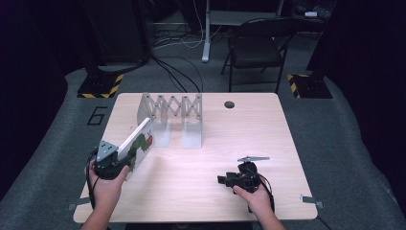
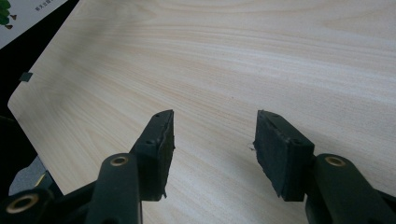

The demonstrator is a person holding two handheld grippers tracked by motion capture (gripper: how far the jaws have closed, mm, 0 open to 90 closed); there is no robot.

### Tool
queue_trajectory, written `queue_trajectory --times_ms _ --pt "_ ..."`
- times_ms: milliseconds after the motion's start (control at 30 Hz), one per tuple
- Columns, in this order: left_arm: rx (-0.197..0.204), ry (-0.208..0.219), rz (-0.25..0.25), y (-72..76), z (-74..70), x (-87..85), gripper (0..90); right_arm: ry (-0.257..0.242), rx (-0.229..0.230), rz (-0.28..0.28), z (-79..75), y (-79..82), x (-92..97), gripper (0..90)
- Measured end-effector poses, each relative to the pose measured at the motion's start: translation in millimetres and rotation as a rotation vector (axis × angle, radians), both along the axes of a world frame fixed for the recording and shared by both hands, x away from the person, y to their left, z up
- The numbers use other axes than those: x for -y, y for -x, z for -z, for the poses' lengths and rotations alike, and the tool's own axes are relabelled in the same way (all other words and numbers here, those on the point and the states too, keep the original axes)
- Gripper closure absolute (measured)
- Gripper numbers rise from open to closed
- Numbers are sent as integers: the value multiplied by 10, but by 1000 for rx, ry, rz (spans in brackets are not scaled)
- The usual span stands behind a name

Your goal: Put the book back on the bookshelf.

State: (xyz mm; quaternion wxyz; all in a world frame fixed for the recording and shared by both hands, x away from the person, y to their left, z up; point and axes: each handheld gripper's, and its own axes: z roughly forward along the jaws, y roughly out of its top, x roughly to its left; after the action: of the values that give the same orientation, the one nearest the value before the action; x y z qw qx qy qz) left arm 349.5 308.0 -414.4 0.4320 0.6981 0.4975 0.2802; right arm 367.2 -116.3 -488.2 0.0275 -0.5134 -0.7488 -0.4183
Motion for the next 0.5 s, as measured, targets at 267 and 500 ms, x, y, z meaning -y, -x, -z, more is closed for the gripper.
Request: queue_trajectory --times_ms 267,500 --pt "3 -5 -30 -50 -40 -2 760 0 0 -1 1 0 3 472" --pt "6 -21 -47 -112 -62 29 760 0 6 -3 0 -4 12 472"
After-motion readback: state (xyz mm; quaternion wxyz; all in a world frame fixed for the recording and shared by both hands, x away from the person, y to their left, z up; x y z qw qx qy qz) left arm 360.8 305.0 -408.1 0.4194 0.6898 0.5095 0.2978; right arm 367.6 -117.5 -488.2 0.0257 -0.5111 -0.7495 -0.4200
